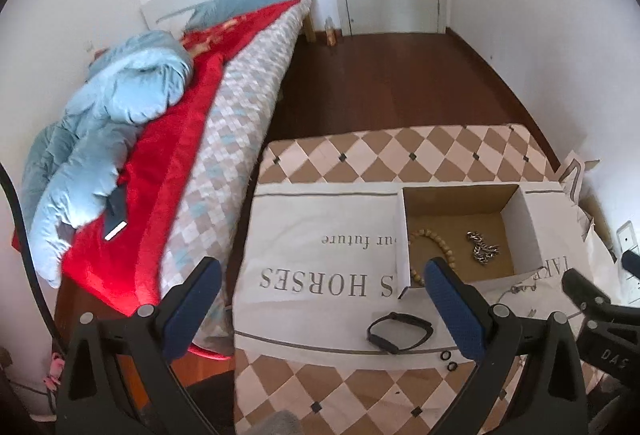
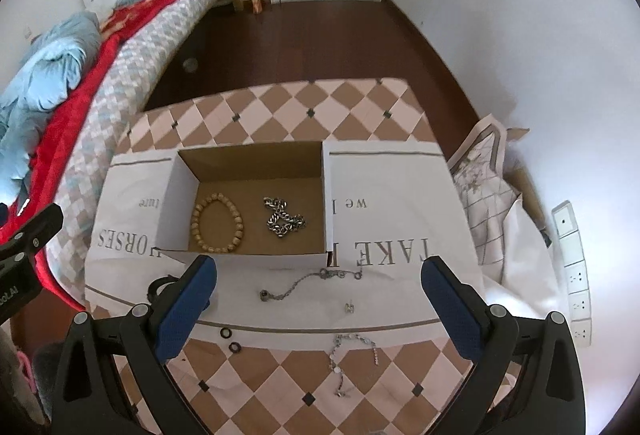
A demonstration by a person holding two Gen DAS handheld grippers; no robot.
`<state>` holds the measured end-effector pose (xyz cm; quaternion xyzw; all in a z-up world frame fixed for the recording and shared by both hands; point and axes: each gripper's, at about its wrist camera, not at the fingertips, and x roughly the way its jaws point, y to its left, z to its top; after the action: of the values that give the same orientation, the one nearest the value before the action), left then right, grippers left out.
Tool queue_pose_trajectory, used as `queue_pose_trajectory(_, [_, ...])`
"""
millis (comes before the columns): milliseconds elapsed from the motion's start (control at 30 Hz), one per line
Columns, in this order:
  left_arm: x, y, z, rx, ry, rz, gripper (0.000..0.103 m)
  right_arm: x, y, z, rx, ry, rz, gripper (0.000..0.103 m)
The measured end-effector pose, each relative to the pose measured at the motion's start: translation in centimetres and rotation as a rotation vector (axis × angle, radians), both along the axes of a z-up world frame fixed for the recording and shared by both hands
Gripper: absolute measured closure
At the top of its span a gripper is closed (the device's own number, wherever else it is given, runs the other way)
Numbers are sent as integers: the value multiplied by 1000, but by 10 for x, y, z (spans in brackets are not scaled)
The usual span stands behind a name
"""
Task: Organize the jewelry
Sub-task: 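Move left tool to the black watch band while right tool reaches the necklace chain, then grasp the black watch band with left tool while right tool grasps the silver chain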
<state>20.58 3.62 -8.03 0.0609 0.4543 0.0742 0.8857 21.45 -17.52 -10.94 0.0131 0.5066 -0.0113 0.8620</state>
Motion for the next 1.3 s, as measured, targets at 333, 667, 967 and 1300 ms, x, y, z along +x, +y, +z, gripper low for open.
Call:
queue_pose_trajectory(333, [-44,14,24,15,-83,68,0,-49,-34,34,93,-53,-61,0])
queue_pose_trajectory(667, [-48,20,-80,112,124,141,0,-65,-101,-92,156,201,-173,32])
queue_pose_trajectory(967, [-22,29,-140,-20,297,187,0,-47,-68,-166,47,265,-57,36])
queue_pose_trajectory(1300, [28,26,-180,-349,459,176,32,-38,-52,-163,-19,229,48,97])
